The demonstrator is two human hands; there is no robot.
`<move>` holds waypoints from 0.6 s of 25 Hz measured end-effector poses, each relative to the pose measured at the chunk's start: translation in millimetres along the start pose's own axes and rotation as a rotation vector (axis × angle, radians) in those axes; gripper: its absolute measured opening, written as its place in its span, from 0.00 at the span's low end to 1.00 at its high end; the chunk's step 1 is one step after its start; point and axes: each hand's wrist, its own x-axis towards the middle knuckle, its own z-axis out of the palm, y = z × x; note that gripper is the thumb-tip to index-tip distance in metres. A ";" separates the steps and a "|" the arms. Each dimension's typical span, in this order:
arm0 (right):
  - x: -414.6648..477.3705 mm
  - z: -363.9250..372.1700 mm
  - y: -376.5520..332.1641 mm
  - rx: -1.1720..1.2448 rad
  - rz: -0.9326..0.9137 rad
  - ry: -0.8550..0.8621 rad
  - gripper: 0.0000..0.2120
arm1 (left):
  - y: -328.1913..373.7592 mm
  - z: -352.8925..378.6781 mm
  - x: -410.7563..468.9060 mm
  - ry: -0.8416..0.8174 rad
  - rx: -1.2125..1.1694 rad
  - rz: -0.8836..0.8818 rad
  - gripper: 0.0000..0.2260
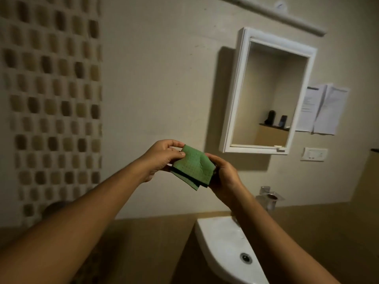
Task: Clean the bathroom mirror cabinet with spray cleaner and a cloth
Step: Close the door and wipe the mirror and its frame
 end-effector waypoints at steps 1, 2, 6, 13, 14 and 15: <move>-20.5 5.4 13.9 -0.023 0.016 -0.045 0.12 | -11.2 -6.5 -27.6 0.065 -0.001 -0.032 0.11; -38.8 10.0 31.0 -0.060 0.017 -0.086 0.13 | -23.1 -13.9 -54.6 0.129 -0.017 -0.066 0.12; -107.2 40.9 97.2 -0.141 0.070 -0.287 0.12 | -70.5 -54.3 -155.1 0.338 -0.054 -0.210 0.11; -184.0 143.5 246.4 -0.231 0.451 -0.498 0.22 | -160.0 -155.3 -331.9 0.496 0.009 -0.567 0.07; -192.8 156.0 264.1 -0.241 0.486 -0.523 0.23 | -173.7 -167.0 -350.2 0.509 -0.001 -0.616 0.06; -202.0 174.2 287.5 -0.264 0.524 -0.552 0.24 | -189.8 -183.4 -372.0 0.532 -0.026 -0.671 0.06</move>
